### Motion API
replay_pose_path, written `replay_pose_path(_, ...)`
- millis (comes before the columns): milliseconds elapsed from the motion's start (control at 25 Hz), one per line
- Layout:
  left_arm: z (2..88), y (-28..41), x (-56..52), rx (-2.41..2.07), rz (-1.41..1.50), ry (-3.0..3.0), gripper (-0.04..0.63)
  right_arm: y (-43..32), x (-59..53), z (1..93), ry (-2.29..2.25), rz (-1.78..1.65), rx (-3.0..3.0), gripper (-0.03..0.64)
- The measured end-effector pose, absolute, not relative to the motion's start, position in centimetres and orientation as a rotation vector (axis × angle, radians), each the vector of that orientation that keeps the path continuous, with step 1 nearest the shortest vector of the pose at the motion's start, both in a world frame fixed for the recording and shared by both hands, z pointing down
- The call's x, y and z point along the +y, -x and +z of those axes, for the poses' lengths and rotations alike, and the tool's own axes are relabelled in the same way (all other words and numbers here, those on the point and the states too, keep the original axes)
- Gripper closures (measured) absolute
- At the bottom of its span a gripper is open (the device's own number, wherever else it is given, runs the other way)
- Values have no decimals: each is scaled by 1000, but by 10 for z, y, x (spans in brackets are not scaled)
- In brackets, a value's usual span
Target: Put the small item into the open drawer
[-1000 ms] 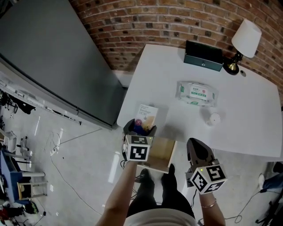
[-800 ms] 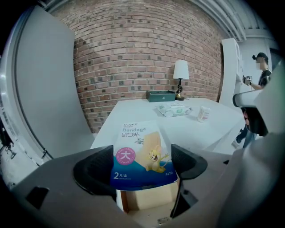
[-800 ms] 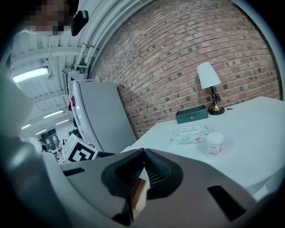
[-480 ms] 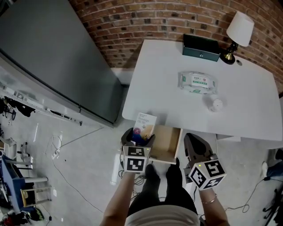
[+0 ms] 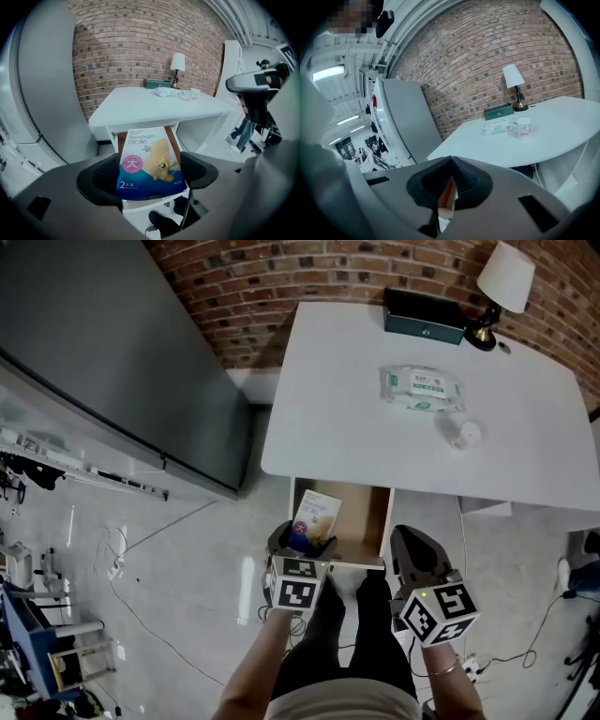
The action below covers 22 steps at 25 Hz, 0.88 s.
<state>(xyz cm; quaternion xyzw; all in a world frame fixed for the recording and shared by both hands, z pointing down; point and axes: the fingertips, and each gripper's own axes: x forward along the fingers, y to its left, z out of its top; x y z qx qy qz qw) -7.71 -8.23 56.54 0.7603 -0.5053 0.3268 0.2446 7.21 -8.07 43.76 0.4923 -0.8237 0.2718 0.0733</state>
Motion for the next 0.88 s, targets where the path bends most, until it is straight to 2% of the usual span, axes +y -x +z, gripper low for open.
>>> replay_pose_path(880, 716, 47, -142, -1265, 1051, -2032, 167, -89, -90, 536, -1487, 917, -2328, 611)
